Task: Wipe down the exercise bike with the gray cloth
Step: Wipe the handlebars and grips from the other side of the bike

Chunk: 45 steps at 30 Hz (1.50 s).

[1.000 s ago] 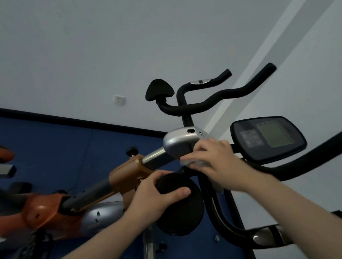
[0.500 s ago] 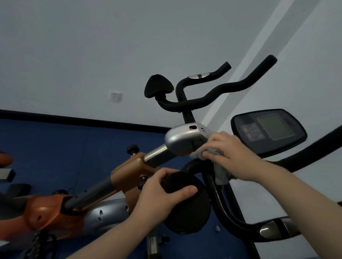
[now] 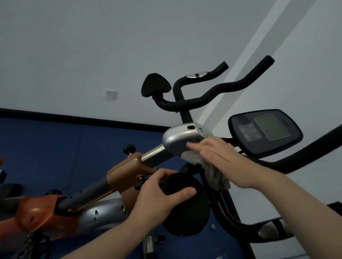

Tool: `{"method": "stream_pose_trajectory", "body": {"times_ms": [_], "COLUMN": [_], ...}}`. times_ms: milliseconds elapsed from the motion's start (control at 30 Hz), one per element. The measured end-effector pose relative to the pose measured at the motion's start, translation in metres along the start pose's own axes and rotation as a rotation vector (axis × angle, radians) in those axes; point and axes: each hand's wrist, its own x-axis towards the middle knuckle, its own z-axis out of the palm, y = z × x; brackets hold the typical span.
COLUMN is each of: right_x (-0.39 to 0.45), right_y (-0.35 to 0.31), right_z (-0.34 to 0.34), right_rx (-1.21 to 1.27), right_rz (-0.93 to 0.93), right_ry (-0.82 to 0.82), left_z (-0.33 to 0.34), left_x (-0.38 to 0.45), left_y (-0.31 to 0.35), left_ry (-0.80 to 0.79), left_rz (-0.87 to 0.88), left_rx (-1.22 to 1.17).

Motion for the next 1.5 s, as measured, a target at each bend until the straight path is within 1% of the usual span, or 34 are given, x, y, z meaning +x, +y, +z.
{"method": "stream_pose_trajectory", "body": {"times_ms": [67, 167, 233, 300, 367, 400, 433, 500, 600, 667, 733, 767, 833, 900, 933, 1000, 1067, 1133, 1200, 1267, 1333, 1400, 1467, 1500], "right_x": [-0.003, 0.001, 0.012, 0.021, 0.025, 0.024, 0.022, 0.021, 0.022, 0.024, 0.025, 0.023, 0.009, -0.012, -0.02, -0.023, -0.02, -0.024, -0.038, -0.053, -0.052, -0.044, -0.046, -0.05], "right_y": [0.012, 0.005, -0.006, -0.012, -0.008, -0.003, 0.001, 0.001, -0.012, -0.017, -0.014, -0.007, 0.012, 0.03, 0.032, 0.019, 0.001, 0.002, 0.019, 0.031, 0.02, 0.0, -0.003, 0.003], "right_z": [-0.01, 0.002, 0.018, 0.017, 0.002, -0.006, -0.011, -0.007, 0.019, 0.025, 0.01, 0.0, -0.02, -0.029, -0.024, 0.001, 0.025, 0.022, 0.008, 0.001, 0.013, 0.035, 0.038, 0.031], "right_rx": [-0.102, -0.205, -0.218, -0.17, -0.109, -0.111, -0.126, -0.121, -0.112, -0.121, -0.108, -0.119, -0.187, -0.241, -0.256, -0.298, -0.298, -0.329, -0.33, -0.296, -0.293, -0.281, -0.302, -0.342], "right_rz": [-0.019, -0.073, -0.153, -0.193, -0.191, -0.187, -0.184, -0.194, -0.26, -0.292, -0.302, -0.287, -0.184, -0.03, 0.031, 0.051, 0.036, 0.068, 0.195, 0.372, 0.496, 0.489, 0.409, 0.407], "right_ry": [-0.017, 0.106, 0.135, 0.077, -0.028, -0.055, -0.059, -0.014, 0.034, -0.012, -0.064, -0.061, 0.02, 0.171, 0.26, 0.428, 0.516, 0.553, 0.594, 0.704, 0.816, 0.882, 0.855, 0.846], "left_z": [-0.001, 0.0, 0.001, 0.0, -0.002, -0.002, -0.002, 0.0, 0.002, 0.001, 0.0, -0.001, -0.004, -0.006, -0.006, -0.002, 0.005, 0.012, 0.017, 0.023, 0.028, 0.028, 0.025, 0.024], "left_x": [0.0, 0.0, 0.0, 0.001, 0.001, 0.001, 0.001, 0.001, -0.001, -0.001, 0.0, 0.0, -0.001, -0.001, 0.001, 0.01, 0.024, 0.039, 0.051, 0.057, 0.059, 0.058, 0.056, 0.055], "left_y": [0.0, 0.0, 0.0, 0.0, -0.001, 0.0, 0.0, 0.0, -0.004, -0.005, -0.004, -0.002, 0.003, 0.012, 0.018, 0.033, 0.048, 0.061, 0.065, 0.066, 0.065, 0.063, 0.061, 0.061], "left_ry": [-0.008, 0.003, 0.013, 0.01, -0.002, -0.006, -0.005, 0.014, 0.062, 0.087, 0.093, 0.085, 0.05, 0.003, -0.023, -0.073, -0.096, -0.098, -0.102, -0.117, -0.133, -0.132, -0.143, -0.158], "left_rz": [-0.005, 0.003, 0.009, 0.008, 0.005, 0.005, 0.007, 0.015, 0.015, -0.01, 0.004, 0.022, 0.088, 0.18, 0.222, 0.27, 0.262, 0.229, 0.191, 0.172, 0.177, 0.205, 0.233, 0.248], "left_rx": [0.001, 0.022, 0.021, 0.033, 0.046, 0.048, 0.047, 0.038, 0.051, 0.088, 0.147, 0.183, 0.251, 0.317, 0.342, 0.339, 0.276, 0.287, 0.354, 0.428, 0.541, 0.617, 0.639, 0.656]}}
